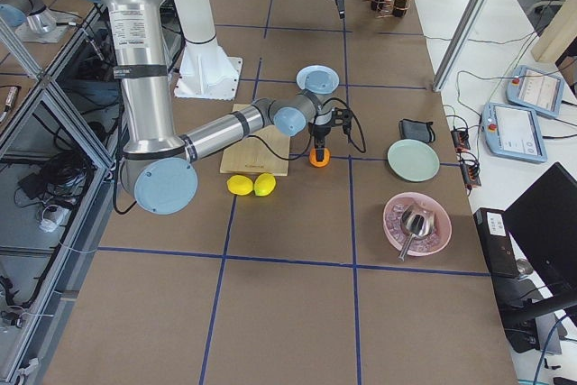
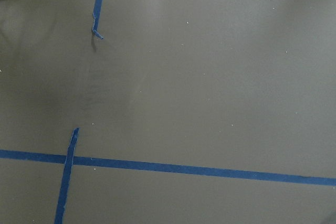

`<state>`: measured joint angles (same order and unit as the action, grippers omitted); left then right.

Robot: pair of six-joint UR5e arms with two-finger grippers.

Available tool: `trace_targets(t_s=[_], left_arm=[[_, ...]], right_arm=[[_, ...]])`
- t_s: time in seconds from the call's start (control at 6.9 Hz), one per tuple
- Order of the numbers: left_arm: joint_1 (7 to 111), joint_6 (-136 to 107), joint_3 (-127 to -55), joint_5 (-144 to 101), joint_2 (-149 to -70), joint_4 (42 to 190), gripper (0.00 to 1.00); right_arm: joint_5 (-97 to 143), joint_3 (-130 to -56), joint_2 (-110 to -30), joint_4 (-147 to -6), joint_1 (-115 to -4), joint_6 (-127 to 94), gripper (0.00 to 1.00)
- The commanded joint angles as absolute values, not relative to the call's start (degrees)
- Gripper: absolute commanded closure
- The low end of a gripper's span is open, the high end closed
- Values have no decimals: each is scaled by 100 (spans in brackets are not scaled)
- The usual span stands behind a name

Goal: Pick orange to plate
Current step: 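Close the right gripper on the orange tangerine and lift it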

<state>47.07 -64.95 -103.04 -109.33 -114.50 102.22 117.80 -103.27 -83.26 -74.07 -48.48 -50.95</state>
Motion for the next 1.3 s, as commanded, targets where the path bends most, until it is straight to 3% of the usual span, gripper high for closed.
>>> trace_targets(t_s=[0.0, 1.16], left_arm=[[4711, -6486, -10336, -10942, -11347, 10230, 0], [4711, -6504, -10538, -10934, -11232, 10222, 0]], right_arm=[[11777, -10204, -8244, -7409, -4790, -5071, 0], [11734, -9633, -7902, -7400, -4570, -5028, 0]])
